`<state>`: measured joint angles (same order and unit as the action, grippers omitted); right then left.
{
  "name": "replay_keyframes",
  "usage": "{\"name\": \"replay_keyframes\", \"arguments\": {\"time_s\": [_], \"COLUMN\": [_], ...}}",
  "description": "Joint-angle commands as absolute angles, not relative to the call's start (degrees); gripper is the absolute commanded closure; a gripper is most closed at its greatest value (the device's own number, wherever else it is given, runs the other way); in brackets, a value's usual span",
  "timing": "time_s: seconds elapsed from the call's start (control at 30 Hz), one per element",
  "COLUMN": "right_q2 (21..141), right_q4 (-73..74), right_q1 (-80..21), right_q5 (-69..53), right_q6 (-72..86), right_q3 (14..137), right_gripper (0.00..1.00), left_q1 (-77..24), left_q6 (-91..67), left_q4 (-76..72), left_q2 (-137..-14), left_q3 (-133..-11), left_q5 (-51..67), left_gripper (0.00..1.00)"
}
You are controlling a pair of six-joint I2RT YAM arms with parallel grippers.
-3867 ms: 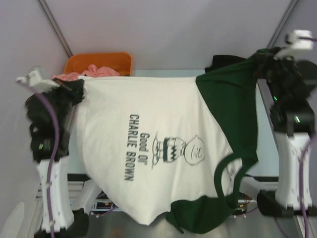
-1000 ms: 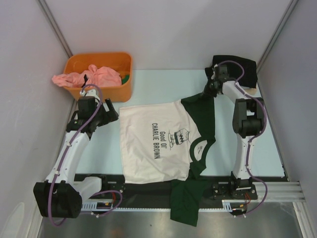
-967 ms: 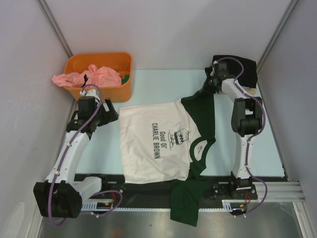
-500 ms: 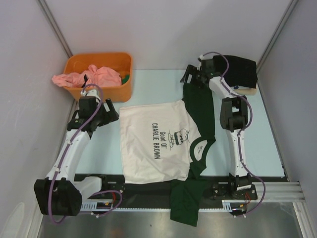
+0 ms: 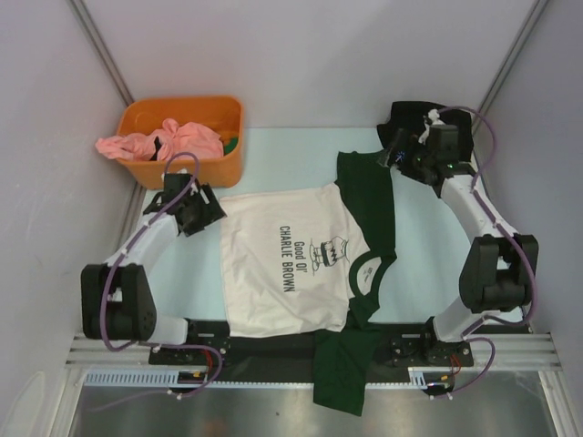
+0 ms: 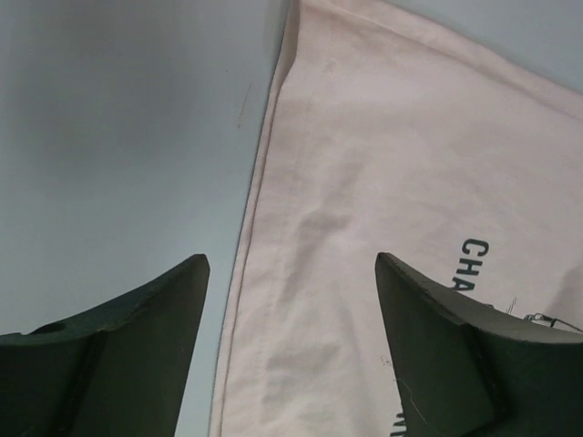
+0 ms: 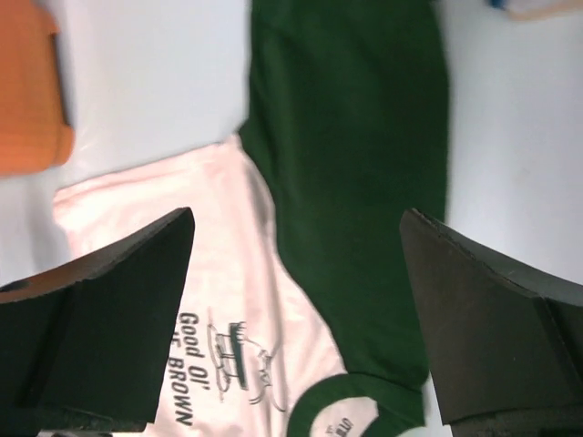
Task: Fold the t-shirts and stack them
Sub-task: Flatten the tshirt out
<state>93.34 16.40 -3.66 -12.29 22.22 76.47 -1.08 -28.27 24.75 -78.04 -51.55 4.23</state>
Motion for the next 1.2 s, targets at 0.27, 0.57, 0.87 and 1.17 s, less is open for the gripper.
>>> {"name": "replay_keyframes", "arguments": {"time_s": [0.27,0.57,0.87,1.17], "right_q2": [101.0,112.0,121.3,127.9], "right_q4": [14.8,13.0,11.5,14.3], "right_q1": [2.9,3.0,2.5,2.0], "right_q5": [-17.8,-18.6,-21.6,-20.8], "right_q6": [19.8,19.3,19.2,18.1], "right_q3": [70.1,75.5,82.1,92.7], "right_gripper": [0.02,0.04,0.52,1.0], "left_q1": [-1.1,-1.7,-1.9,-0.9], "left_q6": [-35.0,-35.3,-34.4,-26.9], "left_q4": [10.2,7.9,8.4,21.8], "left_q2": [-94.8,-104.8,-106.7,-109.6], "left_q3": [-56.9,-62.7,-66.1,-83.7], "left_q5": [1.5,1.7,-1.6,-13.4], "left_gripper": [0.27,0.39,1.0,1.0]}}
